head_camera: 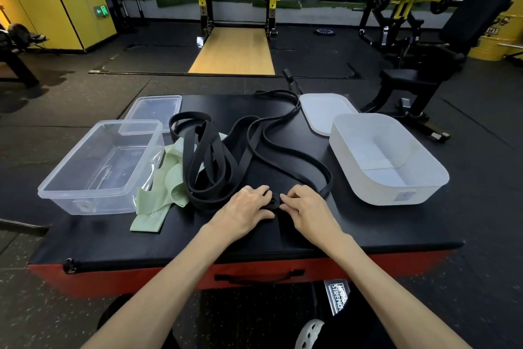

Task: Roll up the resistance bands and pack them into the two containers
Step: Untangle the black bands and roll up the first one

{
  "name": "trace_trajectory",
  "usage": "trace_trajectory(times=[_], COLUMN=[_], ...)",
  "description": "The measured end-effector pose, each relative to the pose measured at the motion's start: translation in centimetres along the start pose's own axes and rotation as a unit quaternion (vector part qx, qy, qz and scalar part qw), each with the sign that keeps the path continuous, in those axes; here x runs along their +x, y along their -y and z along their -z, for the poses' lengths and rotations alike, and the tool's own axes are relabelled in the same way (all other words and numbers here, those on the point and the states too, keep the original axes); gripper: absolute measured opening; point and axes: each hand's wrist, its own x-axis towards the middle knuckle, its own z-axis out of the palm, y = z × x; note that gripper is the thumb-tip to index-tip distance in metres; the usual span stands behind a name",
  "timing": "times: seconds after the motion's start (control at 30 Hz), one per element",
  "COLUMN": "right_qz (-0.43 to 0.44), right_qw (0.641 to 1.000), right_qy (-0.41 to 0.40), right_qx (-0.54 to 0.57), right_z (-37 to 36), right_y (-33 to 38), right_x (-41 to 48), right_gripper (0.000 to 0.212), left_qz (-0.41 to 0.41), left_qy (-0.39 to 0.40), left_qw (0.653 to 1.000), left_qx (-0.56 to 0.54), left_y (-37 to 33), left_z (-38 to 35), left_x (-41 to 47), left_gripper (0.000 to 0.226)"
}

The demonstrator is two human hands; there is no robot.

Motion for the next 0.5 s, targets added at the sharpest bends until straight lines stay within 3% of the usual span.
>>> trace_trajectory(times=[0.13, 0.27, 0.5], right_qz=[0.012, 0.009, -0.007], right_qw=[1.0, 1.0, 1.0], right_qy=[-0.006, 0.0, 0.024], right_qx=[-0.003, -0.003, -0.01], right_z=[0.0, 0.0, 0.8], right_y=[0.0, 0.0, 0.0], right_x=[0.1, 0.1, -0.2], right_gripper=[0.012, 0.011, 0.021], left_qz=[-0.052, -0.098, -0.096], left_qy=[0.028, 0.07, -0.043], left_qw=[0.998, 0.992, 0.994], left_qx=[-0.015, 0.041, 0.031], left_y=[0.9, 1.2, 0.9], left_z=[1.2, 1.6, -0.4], left_x=[0.9, 1.9, 0.6], left_gripper=[0.06, 0.041, 0.037])
